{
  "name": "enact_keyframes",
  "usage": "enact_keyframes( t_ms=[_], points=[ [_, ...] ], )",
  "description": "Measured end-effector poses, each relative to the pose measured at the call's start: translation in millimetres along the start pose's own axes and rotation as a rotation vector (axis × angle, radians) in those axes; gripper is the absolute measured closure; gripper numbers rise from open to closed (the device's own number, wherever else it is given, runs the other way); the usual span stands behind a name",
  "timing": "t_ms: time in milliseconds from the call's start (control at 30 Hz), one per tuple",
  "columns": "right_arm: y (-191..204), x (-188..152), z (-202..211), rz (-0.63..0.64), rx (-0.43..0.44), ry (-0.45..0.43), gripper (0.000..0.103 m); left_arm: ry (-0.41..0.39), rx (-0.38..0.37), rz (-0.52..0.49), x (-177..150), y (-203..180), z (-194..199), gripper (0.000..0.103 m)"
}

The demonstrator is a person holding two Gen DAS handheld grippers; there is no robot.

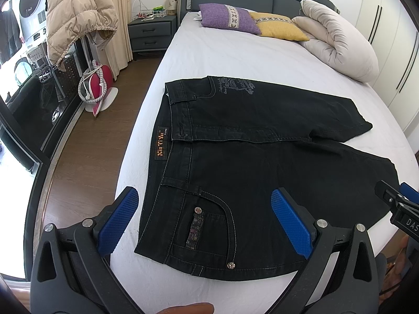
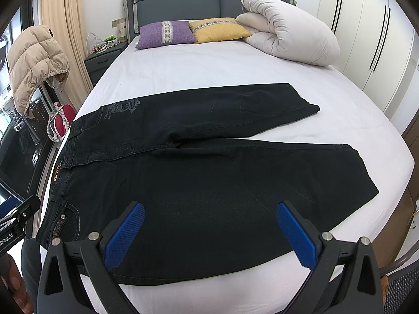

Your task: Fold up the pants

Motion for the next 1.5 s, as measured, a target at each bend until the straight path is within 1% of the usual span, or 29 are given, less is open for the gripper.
enact_keyframes(
  t_ms=[300, 367, 433, 500, 600, 633, 700, 767, 833, 900, 967, 1000, 1033, 1100, 1133, 1200, 1267, 1300, 1333, 1400, 1467, 1500],
  points=[
    [0.2, -0.1, 0.0, 0.0, 0.001, 0.001, 0.0, 0.0, 0.008, -0.004, -0.5, -0.4, 0.3, 0.0],
    [0.4, -0.1, 0.0, 0.001, 0.001, 0.001, 0.0, -0.001, 0.013, -0.008, -1.6, -6.5, -8.3, 0.0],
    [0.3, -0.1, 0.0, 0.0, 0.001, 0.001, 0.0, -0.001, 0.017, -0.013, -4.1, -7.7, -7.4, 0.0],
    [1.2, -1.0, 0.3, 0.0, 0.002, 0.001, 0.0, -0.001, 0.015, -0.015, -7.0, -2.5, -10.4, 0.0],
    [2.6, -2.4, -0.4, 0.002, 0.004, 0.003, 0.0, 0.001, -0.007, -0.004, -5.7, 0.2, -8.1, 0.0],
    [3.2, -3.2, -1.0, 0.004, 0.005, 0.004, 0.0, 0.005, -0.024, 0.009, -5.2, 1.7, -8.9, 0.0],
    [4.6, -4.9, -2.8, 0.011, 0.011, 0.007, 0.0, 0.006, -0.086, 0.052, -3.0, 6.7, -10.5, 0.0],
    [5.2, -4.0, -6.4, 0.018, 0.029, 0.011, 0.0, -0.011, -0.148, 0.069, 3.1, 10.6, -13.7, 0.0],
    [4.6, 0.7, -11.2, 0.025, 0.068, 0.015, 0.0, -0.028, -0.154, 0.05, 13.8, 12.8, -17.9, 0.0],
    [3.5, 8.6, -14.3, 0.028, 0.122, 0.009, 0.0, -0.048, -0.121, -0.005, 29.9, 14.6, -25.3, 0.0],
    [2.9, 19.0, -15.9, 0.034, 0.181, 0.0, 0.0, -0.049, -0.1, -0.03, 44.5, 16.6, -31.9, 0.0],
    [3.1, 23.5, -17.5, 0.041, 0.196, 0.001, 0.0, -0.05, -0.089, -0.032, 53.4, 19.6, -36.3, 0.0],
    [3.2, 29.6, -20.3, 0.054, 0.213, 0.002, 0.0, -0.037, -0.081, -0.031, 62.2, 23.4, -42.2, 0.0],
    [5.9, 43.0, -26.6, 0.088, 0.24, -0.002, 0.001, 0.036, -0.067, -0.022, 81.9, 33.9, -63.0, 0.0],
    [6.9, 50.0, -32.7, 0.111, 0.249, -0.002, 0.005, 0.055, -0.07, -0.01, 90.7, 38.7, -72.2, 0.0],
    [8.8, 61.0, -45.1, 0.145, 0.276, 0.011, 0.011, 0.065, -0.104, 0.002, 115.4, 48.1, -92.6, 0.0],
    [9.3, 69.4, -59.9, 0.175, 0.299, 0.034, 0.023, 0.061, -0.113, -0.043, 145.1, 53.7, -114.9, 0.0],
    [8.7, 72.1, -65.1, 0.185, 0.308, 0.04, 0.025, 0.068, -0.118, -0.071, 158.7, 55.2, -127.3, 0.0],
    [10.3, 75.6, -71.5, 0.204, 0.319, 0.041, 0.027, 0.082, -0.132, -0.1, 173.4, 56.6, -142.6, 0.0],
    [14.5, 81.1, -81.1, 0.255, 0.342, 0.032, 0.027, 0.117, -0.172, -0.138, 197.6, 60.8, -174.0, 0.0],
    [19.7, 83.8, -90.3, 0.306, 0.376, 0.016, 0.027, 0.184, -0.217, -0.173, 214.1, 63.5, -208.5, 0.0],
    [21.9, 84.1, -94.6, 0.323, 0.388, 0.014, 0.027, 0.212, -0.217, -0.193, 220.1, 65.0, -224.9, 0.0]
  ],
)
Point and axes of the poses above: each gripper's, at about its wrist camera, not at the fingertips, and z roughly against the way its jaws point, y to its left, x to its top, the point moved 5 cm from there along -z, roughly the way its jaws point, and after that the axes turned 10 degrees about -x, right-handed, at the moved point
